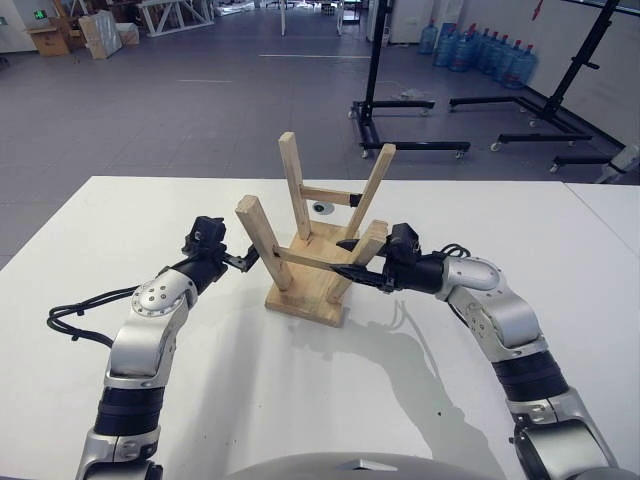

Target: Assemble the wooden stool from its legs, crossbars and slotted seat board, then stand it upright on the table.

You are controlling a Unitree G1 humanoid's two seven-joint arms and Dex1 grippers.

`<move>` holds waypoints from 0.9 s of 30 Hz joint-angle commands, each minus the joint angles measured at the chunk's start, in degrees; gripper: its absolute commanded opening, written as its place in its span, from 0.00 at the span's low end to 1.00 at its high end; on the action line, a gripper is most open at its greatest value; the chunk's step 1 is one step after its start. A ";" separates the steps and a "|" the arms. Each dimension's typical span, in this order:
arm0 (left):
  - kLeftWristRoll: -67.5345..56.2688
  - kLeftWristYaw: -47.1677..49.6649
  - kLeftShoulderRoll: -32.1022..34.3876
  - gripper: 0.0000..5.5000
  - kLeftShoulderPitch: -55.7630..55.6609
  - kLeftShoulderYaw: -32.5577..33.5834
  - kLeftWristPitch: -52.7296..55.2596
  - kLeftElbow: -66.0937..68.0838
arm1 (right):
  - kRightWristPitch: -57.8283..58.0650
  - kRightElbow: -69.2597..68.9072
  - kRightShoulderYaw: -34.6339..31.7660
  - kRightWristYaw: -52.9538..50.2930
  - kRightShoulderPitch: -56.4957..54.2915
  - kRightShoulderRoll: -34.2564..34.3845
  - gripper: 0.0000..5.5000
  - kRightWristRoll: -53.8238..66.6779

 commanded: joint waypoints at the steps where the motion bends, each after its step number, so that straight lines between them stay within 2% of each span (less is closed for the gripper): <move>1: -2.49 -2.96 -3.01 0.91 -0.11 -6.54 0.36 -2.84 | 1.96 -1.29 4.81 -0.36 -1.26 3.33 0.37 -0.92; 8: -2.10 -2.34 -4.01 0.91 0.12 -8.54 0.49 -3.97 | 3.98 -0.39 5.55 -2.93 -0.93 4.73 0.37 -1.73; 13: -2.58 -2.46 -3.55 0.91 0.63 -7.49 0.42 -2.35 | 1.38 0.92 4.03 -4.55 1.10 4.89 0.37 -2.80; 14: -2.52 -2.40 -3.59 0.94 0.66 -7.47 0.58 -1.96 | 0.33 1.44 3.98 -5.17 1.30 5.07 0.44 -3.55; 17: -2.15 -2.21 -3.50 0.98 0.66 -8.01 0.60 -1.19 | -0.74 2.62 3.78 -6.20 1.33 5.84 0.52 -4.17; 27: 0.56 -0.26 -1.03 0.98 -0.61 -7.73 -1.77 0.18 | -2.63 6.92 2.88 -2.70 4.69 1.65 0.82 -5.20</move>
